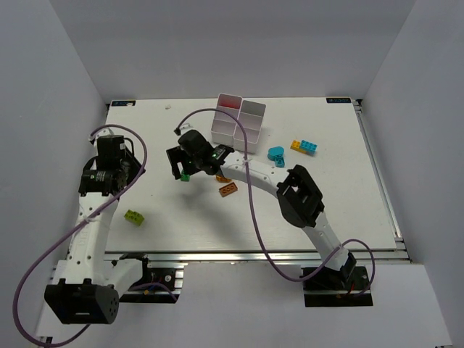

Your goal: Sort the legos into containers by color

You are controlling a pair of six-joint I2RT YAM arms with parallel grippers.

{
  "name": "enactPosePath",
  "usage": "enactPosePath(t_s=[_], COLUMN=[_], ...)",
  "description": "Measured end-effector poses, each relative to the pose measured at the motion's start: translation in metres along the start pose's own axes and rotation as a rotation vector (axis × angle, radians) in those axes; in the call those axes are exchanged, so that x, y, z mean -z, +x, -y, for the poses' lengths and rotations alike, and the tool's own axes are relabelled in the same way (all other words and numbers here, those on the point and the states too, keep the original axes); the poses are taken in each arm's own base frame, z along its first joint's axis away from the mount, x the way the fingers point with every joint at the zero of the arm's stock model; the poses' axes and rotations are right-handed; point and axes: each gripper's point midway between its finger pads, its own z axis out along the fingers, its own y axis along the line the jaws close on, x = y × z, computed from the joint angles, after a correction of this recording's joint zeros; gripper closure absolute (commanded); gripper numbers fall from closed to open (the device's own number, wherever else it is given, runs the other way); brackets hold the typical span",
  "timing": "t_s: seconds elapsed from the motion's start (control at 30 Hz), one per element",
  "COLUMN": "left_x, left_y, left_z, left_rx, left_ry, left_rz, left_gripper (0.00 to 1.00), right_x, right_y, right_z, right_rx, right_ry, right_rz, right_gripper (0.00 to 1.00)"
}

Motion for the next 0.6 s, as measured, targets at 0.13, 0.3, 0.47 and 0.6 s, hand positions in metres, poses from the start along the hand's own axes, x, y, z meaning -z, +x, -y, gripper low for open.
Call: enactPosePath(t_s=[0.13, 0.3, 0.47, 0.6], left_x=[0.005, 0.004, 0.009, 0.011], left_y=[0.007, 0.022, 0.025, 0.024], left_z=[-0.01, -0.019, -0.022, -0.022], left_rx=[0.009, 0.025, 0.036, 0.036], left_ry=[-0.019, -0.035, -0.03, -0.025], left_rz=[0.008, -0.009, 0.0, 0.009], left_gripper=[1.0, 1.0, 1.0, 1.0], right_x=[-0.026, -0.055, -0.074, -0.08], right_y=[0.023, 0.044, 0.04, 0.022], right_z=[0.021, 0.039, 0.04, 0.035], right_rx=[-0.031, -0.047, -0.055, -0.076], right_ry=[0.083, 0.138, 0.152, 0.148], right_rz=[-0.032, -0.066, -0.043, 0.005], right_gripper=[0.11, 0.11, 0.11, 0.11])
